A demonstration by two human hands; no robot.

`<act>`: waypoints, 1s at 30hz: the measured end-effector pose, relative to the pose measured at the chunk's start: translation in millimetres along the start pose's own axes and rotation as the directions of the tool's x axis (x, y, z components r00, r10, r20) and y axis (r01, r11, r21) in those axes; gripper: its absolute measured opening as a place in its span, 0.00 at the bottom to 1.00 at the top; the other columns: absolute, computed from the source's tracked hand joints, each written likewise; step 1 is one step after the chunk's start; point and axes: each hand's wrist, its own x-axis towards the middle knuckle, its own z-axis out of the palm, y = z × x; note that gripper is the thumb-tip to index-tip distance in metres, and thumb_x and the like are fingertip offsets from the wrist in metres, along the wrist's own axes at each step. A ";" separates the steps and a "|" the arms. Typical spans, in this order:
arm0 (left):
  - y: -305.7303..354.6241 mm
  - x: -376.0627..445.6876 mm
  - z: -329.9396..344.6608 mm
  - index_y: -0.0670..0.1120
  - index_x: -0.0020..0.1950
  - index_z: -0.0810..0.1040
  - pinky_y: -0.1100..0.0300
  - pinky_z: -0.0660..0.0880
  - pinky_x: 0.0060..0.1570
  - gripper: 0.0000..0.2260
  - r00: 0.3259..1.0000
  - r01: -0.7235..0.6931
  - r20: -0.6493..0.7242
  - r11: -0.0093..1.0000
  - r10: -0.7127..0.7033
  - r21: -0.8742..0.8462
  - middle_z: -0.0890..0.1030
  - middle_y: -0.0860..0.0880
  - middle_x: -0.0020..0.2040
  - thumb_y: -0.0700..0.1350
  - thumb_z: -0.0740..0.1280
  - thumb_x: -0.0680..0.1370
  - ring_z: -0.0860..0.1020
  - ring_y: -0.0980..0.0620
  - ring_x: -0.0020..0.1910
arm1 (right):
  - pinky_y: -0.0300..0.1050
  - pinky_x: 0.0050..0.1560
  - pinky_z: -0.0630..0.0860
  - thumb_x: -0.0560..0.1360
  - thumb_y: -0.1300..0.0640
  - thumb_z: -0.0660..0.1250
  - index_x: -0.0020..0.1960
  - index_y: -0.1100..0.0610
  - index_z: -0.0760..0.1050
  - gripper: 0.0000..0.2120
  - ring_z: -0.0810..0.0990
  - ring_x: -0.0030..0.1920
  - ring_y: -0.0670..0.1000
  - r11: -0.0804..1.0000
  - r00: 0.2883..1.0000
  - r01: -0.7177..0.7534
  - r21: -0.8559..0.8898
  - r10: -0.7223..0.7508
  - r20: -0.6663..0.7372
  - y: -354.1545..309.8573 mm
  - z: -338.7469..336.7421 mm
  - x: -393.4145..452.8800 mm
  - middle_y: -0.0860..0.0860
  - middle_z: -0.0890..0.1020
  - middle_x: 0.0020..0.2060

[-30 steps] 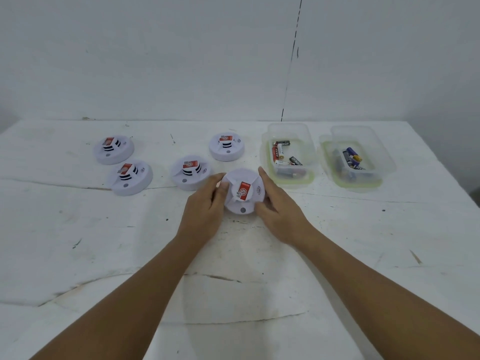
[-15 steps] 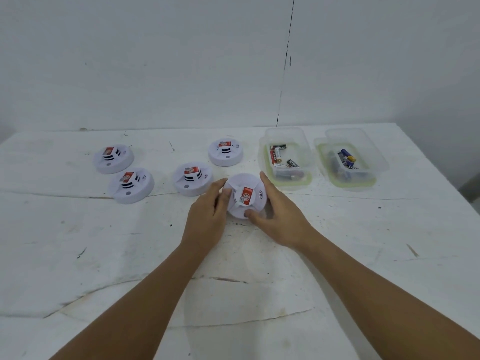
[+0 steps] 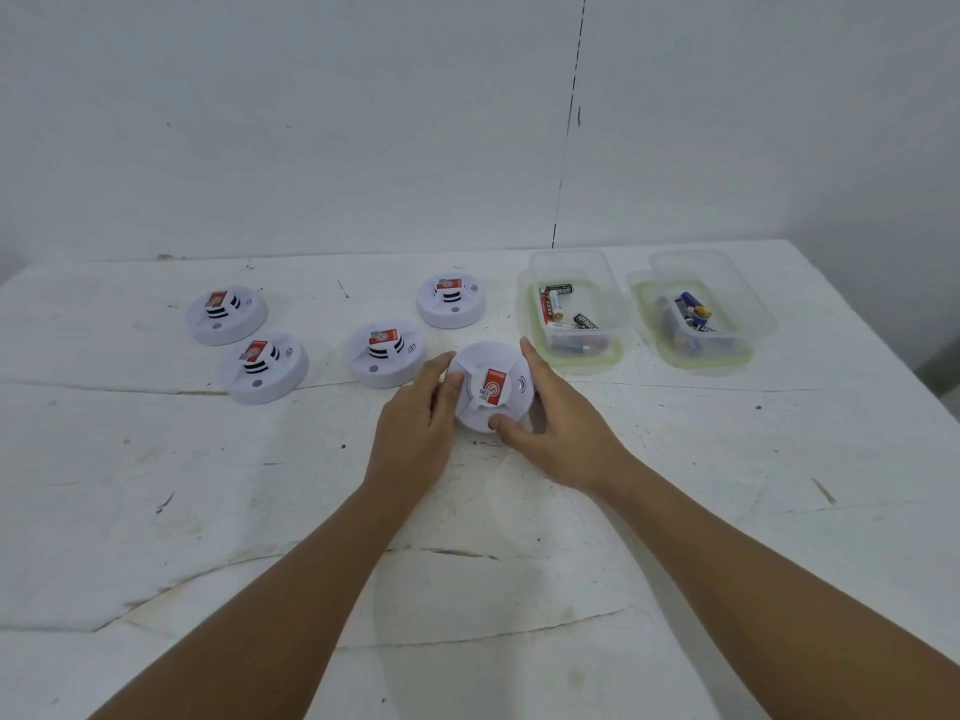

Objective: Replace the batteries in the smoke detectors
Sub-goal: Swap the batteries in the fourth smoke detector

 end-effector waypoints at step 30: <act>-3.7 0.6 2.3 0.54 0.74 0.74 0.68 0.72 0.47 0.19 1.000 0.003 0.015 1.000 -0.004 0.017 0.84 0.54 0.59 0.57 0.54 0.86 0.81 0.54 0.53 | 0.51 0.76 0.68 0.76 0.39 0.71 0.85 0.46 0.47 0.47 0.63 0.79 0.41 1.000 1.000 0.015 -0.011 -0.015 -0.006 2.1 0.8 0.2 0.37 0.61 0.81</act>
